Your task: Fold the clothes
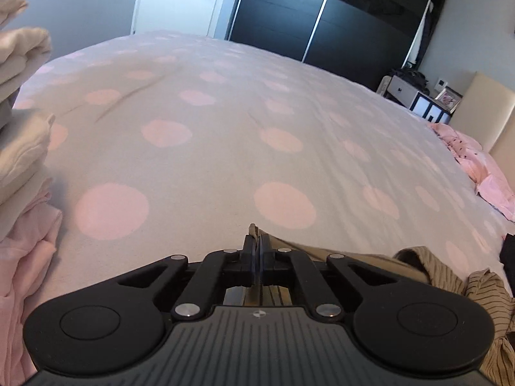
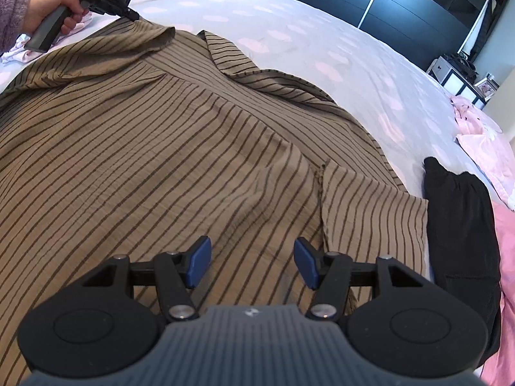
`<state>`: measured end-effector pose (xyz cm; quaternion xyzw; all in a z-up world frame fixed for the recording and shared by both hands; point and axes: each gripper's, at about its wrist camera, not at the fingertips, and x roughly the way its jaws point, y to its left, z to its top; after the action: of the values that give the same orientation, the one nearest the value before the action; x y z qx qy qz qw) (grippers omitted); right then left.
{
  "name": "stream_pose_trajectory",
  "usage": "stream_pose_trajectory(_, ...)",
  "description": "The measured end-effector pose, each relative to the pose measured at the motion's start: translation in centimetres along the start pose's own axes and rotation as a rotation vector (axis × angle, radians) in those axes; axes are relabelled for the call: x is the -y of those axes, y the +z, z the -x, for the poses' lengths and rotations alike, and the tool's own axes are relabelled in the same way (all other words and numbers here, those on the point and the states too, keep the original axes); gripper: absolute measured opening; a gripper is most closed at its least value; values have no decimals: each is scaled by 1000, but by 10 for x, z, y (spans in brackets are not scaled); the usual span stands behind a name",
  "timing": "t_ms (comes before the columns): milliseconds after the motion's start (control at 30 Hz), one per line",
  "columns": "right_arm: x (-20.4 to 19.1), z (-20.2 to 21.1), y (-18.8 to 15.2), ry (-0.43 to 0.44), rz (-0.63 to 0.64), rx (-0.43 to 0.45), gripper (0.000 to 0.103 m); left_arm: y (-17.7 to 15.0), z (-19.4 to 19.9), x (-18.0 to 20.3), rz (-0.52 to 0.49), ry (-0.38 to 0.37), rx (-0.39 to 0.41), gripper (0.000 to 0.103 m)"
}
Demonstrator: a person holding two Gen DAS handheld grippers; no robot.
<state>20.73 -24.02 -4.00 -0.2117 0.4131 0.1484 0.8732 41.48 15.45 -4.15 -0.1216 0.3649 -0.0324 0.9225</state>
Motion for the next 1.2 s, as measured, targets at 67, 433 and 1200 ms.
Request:
stream_pose_trajectory(67, -4, -2, 4, 5, 15, 1, 61, -4, -6, -3, 3, -13, -35, 2)
stream_pose_trajectory(433, -47, 2, 49, 160, 69, 132, 52, 6, 32, 7, -82, -74, -73, 41)
stream_pose_trajectory(1200, -174, -80, 177, 526, -157, 110, 30, -109, 178, -20, -490, -186, -290, 39)
